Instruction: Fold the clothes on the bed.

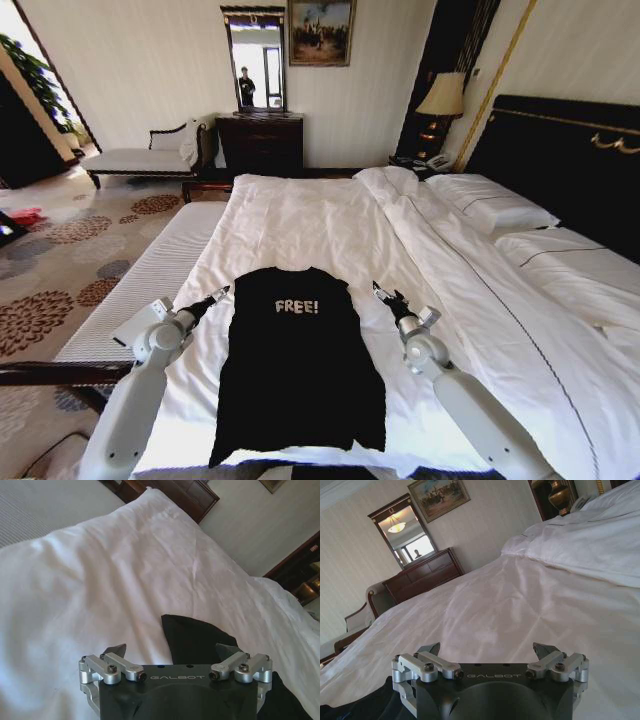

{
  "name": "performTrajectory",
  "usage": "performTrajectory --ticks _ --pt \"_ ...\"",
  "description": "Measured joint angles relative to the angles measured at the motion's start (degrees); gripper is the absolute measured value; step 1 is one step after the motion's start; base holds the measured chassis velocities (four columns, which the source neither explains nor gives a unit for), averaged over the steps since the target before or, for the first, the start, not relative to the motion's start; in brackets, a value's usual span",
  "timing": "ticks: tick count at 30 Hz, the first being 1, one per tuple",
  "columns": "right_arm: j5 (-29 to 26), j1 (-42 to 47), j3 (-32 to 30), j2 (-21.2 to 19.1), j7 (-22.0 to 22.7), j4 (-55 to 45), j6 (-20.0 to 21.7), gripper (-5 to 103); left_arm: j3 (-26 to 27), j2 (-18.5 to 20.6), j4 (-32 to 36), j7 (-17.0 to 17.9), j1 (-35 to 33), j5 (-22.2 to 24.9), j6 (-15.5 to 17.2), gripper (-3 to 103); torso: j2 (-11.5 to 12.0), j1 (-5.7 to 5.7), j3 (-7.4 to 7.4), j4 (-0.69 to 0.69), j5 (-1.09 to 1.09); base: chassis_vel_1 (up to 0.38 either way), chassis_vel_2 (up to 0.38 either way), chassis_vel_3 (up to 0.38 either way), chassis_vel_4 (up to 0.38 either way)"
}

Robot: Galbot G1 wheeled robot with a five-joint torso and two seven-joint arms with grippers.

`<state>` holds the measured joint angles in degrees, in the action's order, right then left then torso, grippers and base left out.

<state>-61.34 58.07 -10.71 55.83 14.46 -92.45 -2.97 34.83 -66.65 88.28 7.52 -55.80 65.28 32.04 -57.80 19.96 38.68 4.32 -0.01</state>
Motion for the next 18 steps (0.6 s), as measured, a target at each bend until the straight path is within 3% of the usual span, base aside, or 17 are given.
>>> performTrajectory --ticks 13,18 --pt "-1.0 -1.0 1.1 0.0 0.8 0.0 0.5 100 -1.8 -5.2 -18.0 -5.0 13.6 1.0 -0.9 100 0.0 0.01 0.0 -0.02 0.01 0.0 0.0 0.0 0.0" --pt "-1.4 -1.6 1.2 -0.1 0.8 0.8 0.6 100 -2.8 -6.5 -21.1 -5.8 15.2 -0.8 -1.0 100 0.0 0.01 0.0 -0.01 0.01 0.0 0.0 0.0 0.0"
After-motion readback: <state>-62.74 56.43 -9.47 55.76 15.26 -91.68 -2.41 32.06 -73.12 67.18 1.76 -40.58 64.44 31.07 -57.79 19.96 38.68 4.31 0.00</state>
